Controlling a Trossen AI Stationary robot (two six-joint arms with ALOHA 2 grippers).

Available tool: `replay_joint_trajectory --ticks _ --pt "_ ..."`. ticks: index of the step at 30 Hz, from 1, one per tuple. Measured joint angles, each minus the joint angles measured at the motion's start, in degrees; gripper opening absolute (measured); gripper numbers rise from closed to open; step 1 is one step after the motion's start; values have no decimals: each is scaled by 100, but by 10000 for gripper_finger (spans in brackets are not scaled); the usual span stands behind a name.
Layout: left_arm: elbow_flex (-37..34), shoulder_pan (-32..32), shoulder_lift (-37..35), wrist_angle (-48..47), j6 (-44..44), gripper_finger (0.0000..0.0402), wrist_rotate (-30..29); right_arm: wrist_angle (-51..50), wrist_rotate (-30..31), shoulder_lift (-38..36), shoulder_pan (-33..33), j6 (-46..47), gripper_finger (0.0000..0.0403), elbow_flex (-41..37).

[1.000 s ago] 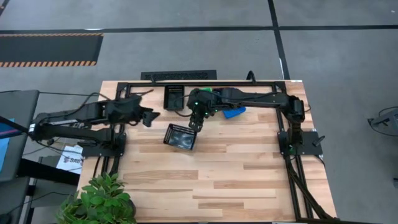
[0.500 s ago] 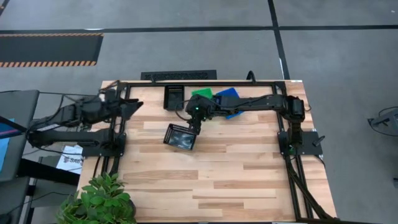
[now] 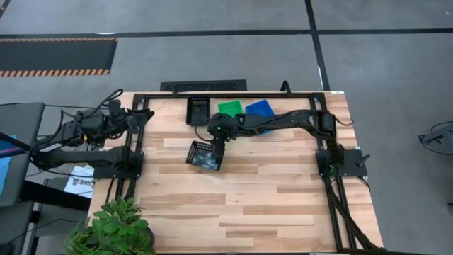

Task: Stack baskets by color
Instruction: Stack the bottom black bin on top of the top black bins

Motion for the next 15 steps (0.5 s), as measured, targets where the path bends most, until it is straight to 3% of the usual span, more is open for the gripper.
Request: replay_joint_trajectory --ticks 15 --pt "-2 0 7 -127 -20 265 -32 39 -258 267 33 13 249 66"
